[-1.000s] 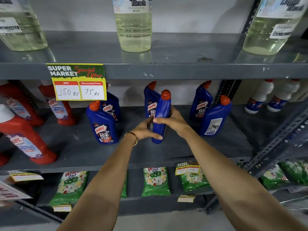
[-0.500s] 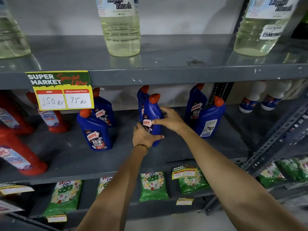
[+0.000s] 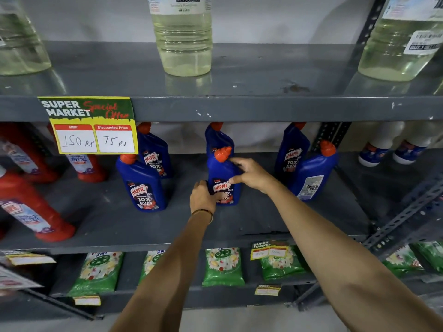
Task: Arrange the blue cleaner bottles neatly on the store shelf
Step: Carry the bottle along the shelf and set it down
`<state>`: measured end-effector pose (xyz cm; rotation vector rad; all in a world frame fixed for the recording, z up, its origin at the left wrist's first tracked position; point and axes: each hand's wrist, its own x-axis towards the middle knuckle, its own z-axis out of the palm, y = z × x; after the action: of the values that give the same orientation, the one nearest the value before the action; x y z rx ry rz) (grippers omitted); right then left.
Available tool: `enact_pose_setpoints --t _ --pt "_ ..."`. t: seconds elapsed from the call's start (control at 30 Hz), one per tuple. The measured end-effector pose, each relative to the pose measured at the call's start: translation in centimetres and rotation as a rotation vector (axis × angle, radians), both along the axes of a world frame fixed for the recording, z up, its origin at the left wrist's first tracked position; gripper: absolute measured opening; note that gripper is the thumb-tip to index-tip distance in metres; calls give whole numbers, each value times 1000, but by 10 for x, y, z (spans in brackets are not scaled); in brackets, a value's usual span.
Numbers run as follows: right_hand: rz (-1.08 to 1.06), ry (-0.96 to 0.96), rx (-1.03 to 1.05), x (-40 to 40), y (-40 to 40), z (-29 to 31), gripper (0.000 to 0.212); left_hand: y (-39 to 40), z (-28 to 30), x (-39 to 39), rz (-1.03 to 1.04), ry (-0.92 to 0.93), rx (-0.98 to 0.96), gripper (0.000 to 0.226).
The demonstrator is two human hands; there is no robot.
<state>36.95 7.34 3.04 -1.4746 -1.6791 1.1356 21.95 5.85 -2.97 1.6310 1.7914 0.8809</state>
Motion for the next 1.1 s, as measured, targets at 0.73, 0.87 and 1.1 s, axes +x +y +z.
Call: enact_pose_setpoints --t 0.73,0.87,1.1 --pt "-691 -57 221 50 -83 -42 70 -51 -8 49 -61 -148 52 41" --pt "-865 -60 244 83 -104 -41 66 -57 -9 91 -214 -164 25 50" --pt "-895 -7 157 147 -94 -38 77 -43 -3 159 -368 -172 6 63"
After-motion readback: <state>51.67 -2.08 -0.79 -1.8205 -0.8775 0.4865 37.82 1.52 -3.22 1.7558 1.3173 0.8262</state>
